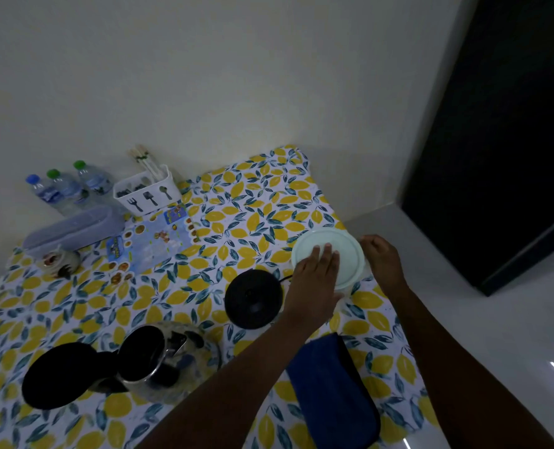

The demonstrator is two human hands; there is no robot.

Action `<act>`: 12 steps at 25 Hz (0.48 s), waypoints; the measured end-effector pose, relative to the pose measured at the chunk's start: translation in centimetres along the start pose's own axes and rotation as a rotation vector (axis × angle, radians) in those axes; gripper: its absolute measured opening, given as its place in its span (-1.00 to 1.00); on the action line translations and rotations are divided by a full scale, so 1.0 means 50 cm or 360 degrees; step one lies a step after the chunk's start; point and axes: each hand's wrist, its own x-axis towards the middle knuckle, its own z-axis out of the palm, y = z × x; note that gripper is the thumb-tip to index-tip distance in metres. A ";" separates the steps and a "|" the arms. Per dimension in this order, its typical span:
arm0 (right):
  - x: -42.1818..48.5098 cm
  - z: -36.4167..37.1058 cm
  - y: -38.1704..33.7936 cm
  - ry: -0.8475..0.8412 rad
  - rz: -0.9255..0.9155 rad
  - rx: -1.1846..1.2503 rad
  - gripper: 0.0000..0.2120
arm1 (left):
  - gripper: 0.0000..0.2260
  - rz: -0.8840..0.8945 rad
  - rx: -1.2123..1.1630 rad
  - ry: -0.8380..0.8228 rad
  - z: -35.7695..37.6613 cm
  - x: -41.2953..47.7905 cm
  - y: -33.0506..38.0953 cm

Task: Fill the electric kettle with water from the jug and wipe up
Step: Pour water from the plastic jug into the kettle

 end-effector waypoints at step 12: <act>-0.285 0.062 -0.002 -0.0121 -0.0857 -0.1098 -0.24 | -0.64 -0.0269 -0.0588 0.0657 0.002 -0.223 -0.093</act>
